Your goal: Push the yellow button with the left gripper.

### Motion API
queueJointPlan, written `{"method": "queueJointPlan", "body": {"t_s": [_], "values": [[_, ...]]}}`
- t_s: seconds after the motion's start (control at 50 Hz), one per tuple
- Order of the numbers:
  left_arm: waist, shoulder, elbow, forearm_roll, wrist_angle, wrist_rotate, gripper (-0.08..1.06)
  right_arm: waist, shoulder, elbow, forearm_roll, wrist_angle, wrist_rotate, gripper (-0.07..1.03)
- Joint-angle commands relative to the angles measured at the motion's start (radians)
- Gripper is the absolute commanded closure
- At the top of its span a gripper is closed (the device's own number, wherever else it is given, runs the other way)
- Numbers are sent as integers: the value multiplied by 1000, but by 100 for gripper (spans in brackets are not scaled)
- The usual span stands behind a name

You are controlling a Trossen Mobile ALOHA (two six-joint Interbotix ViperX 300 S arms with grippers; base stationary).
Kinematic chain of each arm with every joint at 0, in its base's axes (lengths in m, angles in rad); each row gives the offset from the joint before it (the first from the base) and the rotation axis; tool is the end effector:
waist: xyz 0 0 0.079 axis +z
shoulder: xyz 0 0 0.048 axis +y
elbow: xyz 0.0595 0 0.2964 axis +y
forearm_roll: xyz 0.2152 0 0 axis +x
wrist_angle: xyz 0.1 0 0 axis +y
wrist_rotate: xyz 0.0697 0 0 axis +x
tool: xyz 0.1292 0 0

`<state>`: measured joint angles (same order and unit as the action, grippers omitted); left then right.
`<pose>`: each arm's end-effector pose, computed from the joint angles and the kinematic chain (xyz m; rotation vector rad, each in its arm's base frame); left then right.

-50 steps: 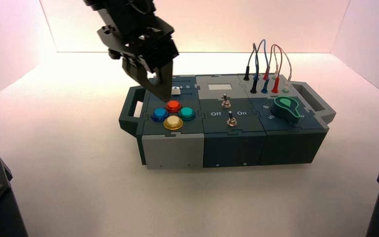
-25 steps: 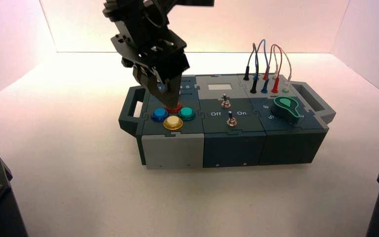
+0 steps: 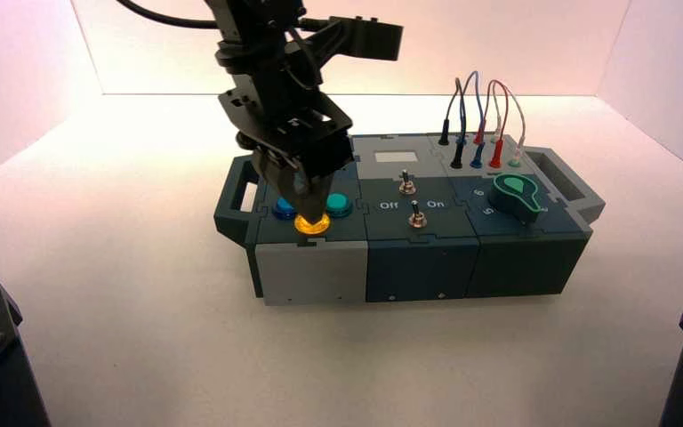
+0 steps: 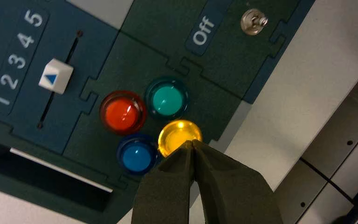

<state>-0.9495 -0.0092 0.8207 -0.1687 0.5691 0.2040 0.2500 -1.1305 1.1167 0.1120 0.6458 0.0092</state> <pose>0.1672 -0.2645 0.0010 0.6433 1.2763 -0.9081 0.2223 0.0706 0.1948 0.0371 0.6432 0.2753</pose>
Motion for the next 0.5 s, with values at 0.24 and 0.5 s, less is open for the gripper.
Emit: {"method": "queueJointPlan", "body": {"t_s": [0.24, 0.5], "values": [[2, -55, -3, 14, 28, 5, 101, 2, -9, -18, 2, 2, 3, 99], [2, -281, 37, 20, 101, -3, 101, 2, -6, -23, 2, 18, 3, 99]]}}
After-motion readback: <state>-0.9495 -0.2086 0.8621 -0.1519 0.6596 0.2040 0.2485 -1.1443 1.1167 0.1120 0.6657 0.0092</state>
